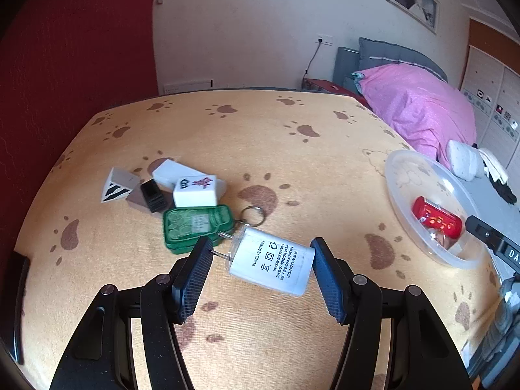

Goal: Organize rigid objects
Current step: 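Lower the gold rings into the clear bowl and open the right gripper, then carry the white charger into the clear bowl and release it with the left gripper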

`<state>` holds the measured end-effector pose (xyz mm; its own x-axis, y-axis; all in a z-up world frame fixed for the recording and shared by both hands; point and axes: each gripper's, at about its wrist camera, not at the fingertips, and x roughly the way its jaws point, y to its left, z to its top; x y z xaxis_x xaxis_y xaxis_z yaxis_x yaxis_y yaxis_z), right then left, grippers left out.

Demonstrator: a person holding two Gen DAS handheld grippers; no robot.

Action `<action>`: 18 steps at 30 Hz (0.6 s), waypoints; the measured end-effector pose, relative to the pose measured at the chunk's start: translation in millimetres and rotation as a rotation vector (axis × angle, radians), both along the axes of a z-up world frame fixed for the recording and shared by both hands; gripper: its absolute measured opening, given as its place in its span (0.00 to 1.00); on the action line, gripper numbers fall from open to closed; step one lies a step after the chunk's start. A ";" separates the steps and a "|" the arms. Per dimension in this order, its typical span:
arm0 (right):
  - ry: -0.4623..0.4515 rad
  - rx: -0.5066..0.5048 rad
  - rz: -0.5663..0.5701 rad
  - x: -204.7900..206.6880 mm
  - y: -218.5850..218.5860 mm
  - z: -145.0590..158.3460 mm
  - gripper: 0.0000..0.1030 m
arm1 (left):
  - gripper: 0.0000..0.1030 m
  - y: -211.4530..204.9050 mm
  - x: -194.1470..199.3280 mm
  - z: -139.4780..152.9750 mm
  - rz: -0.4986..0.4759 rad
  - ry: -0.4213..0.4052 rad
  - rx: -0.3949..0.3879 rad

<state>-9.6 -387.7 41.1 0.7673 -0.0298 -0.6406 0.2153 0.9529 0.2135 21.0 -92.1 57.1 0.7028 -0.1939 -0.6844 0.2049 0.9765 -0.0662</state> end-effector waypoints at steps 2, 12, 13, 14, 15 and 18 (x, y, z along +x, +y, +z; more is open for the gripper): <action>-0.009 -0.015 -0.002 -0.7 -0.4 0.5 0.70 | 0.61 -14.3 -1.1 3.2 -0.036 -0.006 0.005; -0.040 -0.023 -0.040 -3.7 -13.6 2.9 0.74 | 0.61 -84.8 -2.6 8.3 -0.236 -0.025 0.021; -0.038 -0.020 -0.041 -3.4 -14.6 2.1 0.74 | 0.61 -90.9 -2.6 8.5 -0.256 -0.028 0.022; -0.036 -0.017 -0.044 -3.2 -15.7 1.5 0.74 | 0.61 -96.6 -2.3 8.8 -0.275 -0.029 0.022; -0.036 -0.016 -0.046 -2.9 -16.7 1.2 0.74 | 0.61 -102.2 -2.2 9.2 -0.294 -0.032 0.023; -0.039 -0.015 -0.049 -3.3 -18.9 1.2 0.74 | 0.61 -116.7 1.7 7.9 -0.347 -0.025 0.016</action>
<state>-12.8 -406.7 42.3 0.7892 -0.0777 -0.6092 0.2539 0.9445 0.2084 22.8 -208.9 65.1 0.6136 -0.4134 -0.6727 0.5264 0.8492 -0.0418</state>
